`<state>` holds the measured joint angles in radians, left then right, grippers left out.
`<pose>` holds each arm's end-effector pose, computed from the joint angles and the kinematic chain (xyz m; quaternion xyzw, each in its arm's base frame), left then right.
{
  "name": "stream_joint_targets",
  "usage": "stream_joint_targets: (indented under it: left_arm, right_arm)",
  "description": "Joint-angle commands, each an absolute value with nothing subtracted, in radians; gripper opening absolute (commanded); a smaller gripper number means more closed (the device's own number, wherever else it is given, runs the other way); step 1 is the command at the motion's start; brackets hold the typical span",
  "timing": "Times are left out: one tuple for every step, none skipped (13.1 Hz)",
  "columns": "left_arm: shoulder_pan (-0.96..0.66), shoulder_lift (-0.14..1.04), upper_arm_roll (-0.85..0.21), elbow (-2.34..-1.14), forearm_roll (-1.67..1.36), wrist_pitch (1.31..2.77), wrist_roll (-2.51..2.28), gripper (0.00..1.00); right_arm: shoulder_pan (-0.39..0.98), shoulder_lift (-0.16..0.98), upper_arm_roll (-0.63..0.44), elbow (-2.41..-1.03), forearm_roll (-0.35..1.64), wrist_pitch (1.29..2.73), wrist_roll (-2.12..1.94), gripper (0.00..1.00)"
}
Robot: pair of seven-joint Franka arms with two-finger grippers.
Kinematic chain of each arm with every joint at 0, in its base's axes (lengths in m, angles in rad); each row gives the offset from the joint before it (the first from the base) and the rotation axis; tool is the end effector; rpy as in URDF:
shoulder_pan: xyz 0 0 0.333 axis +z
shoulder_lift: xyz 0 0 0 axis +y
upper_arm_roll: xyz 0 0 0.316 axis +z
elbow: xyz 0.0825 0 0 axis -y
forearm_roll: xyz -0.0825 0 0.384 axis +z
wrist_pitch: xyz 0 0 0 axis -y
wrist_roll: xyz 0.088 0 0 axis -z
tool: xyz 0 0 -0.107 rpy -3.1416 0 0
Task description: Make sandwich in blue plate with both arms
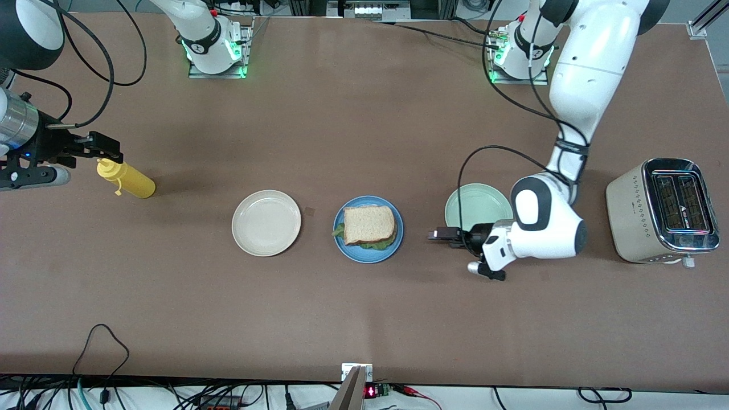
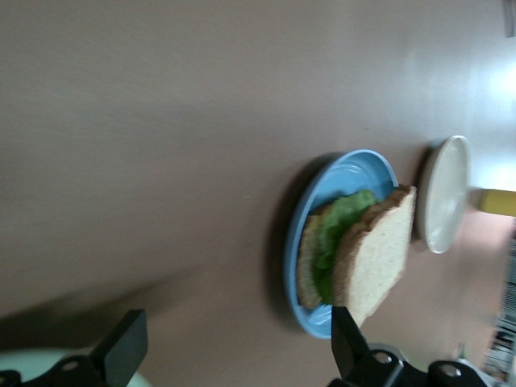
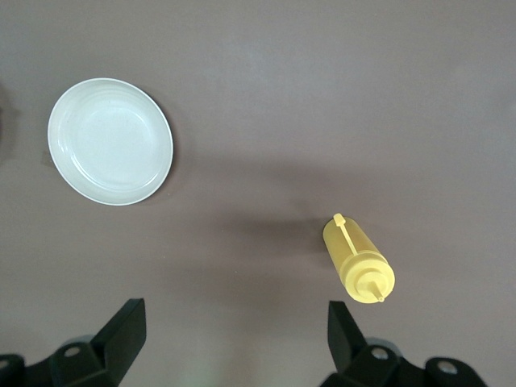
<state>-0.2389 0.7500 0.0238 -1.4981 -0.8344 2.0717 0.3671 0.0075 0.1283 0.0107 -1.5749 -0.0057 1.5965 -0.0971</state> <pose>0.6800 -0.1905 0.2235 0.9396 -0.0489 -0.0545 0.3344 0.5898 0.0098 0.5512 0.9969 0.0578 -0.0534 0.0001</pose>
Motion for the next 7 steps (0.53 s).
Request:
stream_joint_targets:
  left_arm:
    - [-0.232, 0.655, 0.075, -1.509, -0.637, 2.036, 0.235, 1.00]
    - [-0.230, 0.625, 0.102, -1.508, -0.549, 1.999, 0.213, 1.00]
    - [-0.232, 0.602, 0.135, -1.502, -0.450, 1.949, 0.198, 1.00]
    - [-0.232, 0.574, 0.165, -1.484, -0.351, 1.892, 0.178, 1.00]
    - [-0.230, 0.555, 0.190, -1.462, -0.259, 1.829, 0.170, 1.00]
    - [-0.230, 0.537, 0.216, -1.441, -0.202, 1.771, 0.169, 1.00]
    - [-0.230, 0.519, 0.259, -1.419, -0.174, 1.722, 0.170, 1.00]
  right_arm:
    - [0.005, 0.138, 0.018, -1.551, -0.009, 1.586, -0.084, 1.00]
    - [0.002, 0.143, 0.017, -1.551, -0.006, 1.592, -0.087, 1.00]
    - [0.002, 0.143, 0.017, -1.551, -0.008, 1.595, -0.086, 1.00]
    - [0.005, 0.143, 0.017, -1.551, -0.008, 1.597, -0.086, 1.00]
    - [0.006, 0.144, 0.017, -1.551, -0.006, 1.604, -0.086, 1.00]
    - [0.005, 0.146, 0.017, -1.549, -0.008, 1.609, -0.084, 1.00]
    - [-0.001, 0.155, 0.015, -1.549, -0.006, 1.615, -0.084, 1.00]
